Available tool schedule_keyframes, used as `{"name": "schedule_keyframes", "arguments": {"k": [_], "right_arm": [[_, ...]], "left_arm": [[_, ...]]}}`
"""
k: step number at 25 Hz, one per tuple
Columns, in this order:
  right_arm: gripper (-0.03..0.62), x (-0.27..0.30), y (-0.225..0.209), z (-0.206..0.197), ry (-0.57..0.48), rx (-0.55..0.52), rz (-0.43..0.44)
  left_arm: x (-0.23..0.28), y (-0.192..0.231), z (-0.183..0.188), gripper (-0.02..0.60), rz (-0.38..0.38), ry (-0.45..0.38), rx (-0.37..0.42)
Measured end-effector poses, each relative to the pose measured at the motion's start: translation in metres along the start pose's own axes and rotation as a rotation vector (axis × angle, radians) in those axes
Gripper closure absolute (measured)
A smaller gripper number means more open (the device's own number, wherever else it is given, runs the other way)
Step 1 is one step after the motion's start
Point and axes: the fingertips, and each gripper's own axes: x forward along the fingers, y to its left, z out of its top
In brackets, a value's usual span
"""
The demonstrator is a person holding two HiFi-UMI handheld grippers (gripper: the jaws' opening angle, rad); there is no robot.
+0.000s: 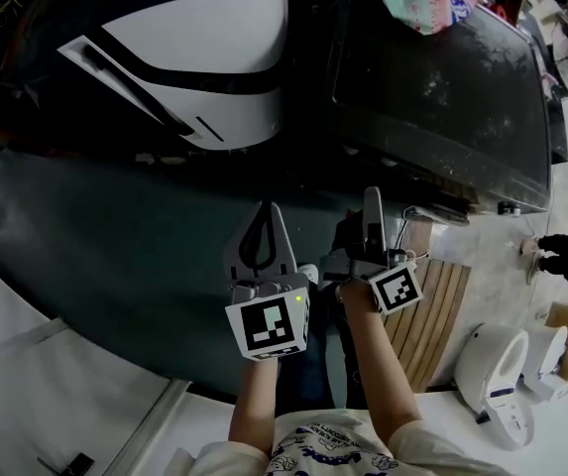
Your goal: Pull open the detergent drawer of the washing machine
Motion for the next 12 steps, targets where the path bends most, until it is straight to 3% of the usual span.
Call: {"name": "schedule_keyframes", "arguments": {"k": [4,12], "right_arm": [[0.381,0.004,-0.017,-0.005,-0.001,0.009,0.001],[0.381,0.014,-0.045,-0.007,-0.009,0.010,0.003]], "left_arm": [[0.008,0.001,-0.017,0.568,-0.013,0.043,0.024],[0.024,-0.002,-0.038,0.568,-0.011,0.029,-0.046]]}}
